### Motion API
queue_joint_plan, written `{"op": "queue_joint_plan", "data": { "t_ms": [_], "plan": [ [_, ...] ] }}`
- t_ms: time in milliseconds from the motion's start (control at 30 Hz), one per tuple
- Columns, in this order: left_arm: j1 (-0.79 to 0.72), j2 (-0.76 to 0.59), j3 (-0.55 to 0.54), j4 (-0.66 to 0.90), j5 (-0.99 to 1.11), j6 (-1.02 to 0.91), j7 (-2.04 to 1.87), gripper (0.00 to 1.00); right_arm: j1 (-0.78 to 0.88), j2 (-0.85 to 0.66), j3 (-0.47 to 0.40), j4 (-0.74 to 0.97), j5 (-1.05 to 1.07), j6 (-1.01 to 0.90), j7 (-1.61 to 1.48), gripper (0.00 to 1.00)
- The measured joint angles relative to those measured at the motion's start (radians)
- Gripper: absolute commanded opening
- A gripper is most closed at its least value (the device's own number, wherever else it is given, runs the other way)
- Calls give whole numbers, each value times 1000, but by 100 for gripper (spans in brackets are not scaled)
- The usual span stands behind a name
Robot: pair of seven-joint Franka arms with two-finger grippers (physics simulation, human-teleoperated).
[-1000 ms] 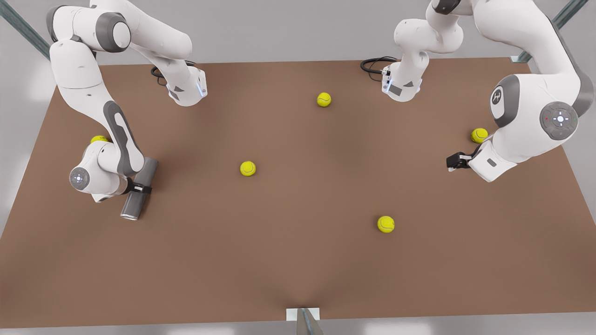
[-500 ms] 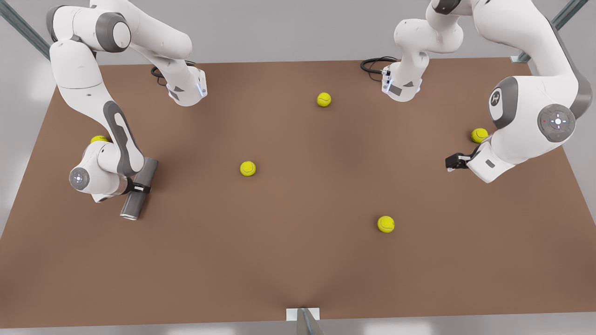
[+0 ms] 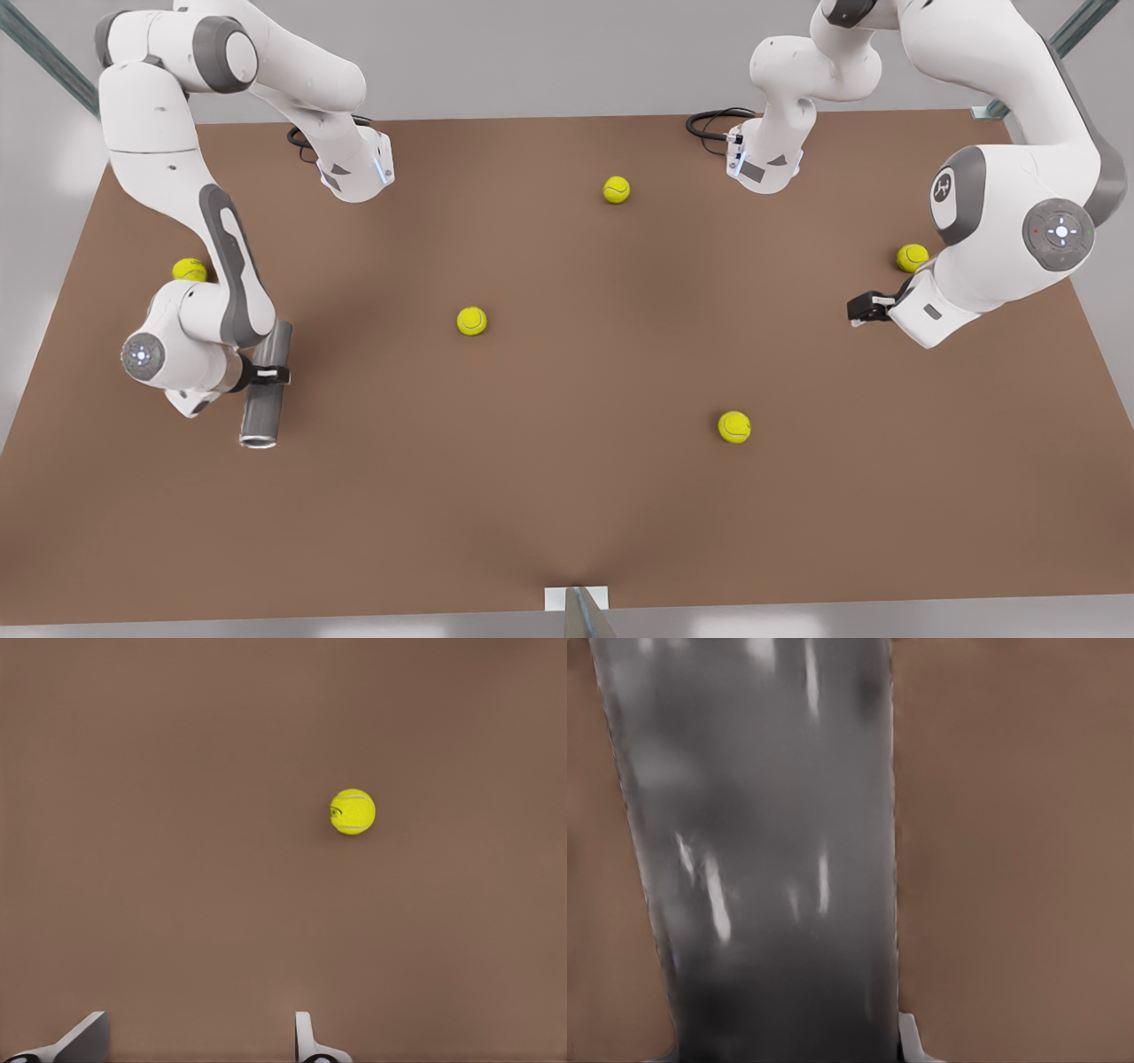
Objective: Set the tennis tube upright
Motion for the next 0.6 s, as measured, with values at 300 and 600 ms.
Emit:
{"op": "queue_joint_plan", "data": {
  "t_ms": [300,600],
  "plan": [
    [11,0,0,-6,0,8,-1,100,284,7,3,156,-171,-36,-195,69],
    [11,0,0,-6,0,14,-1,100,629,144,1,374,-261,-39,-328,69]
  ]
}}
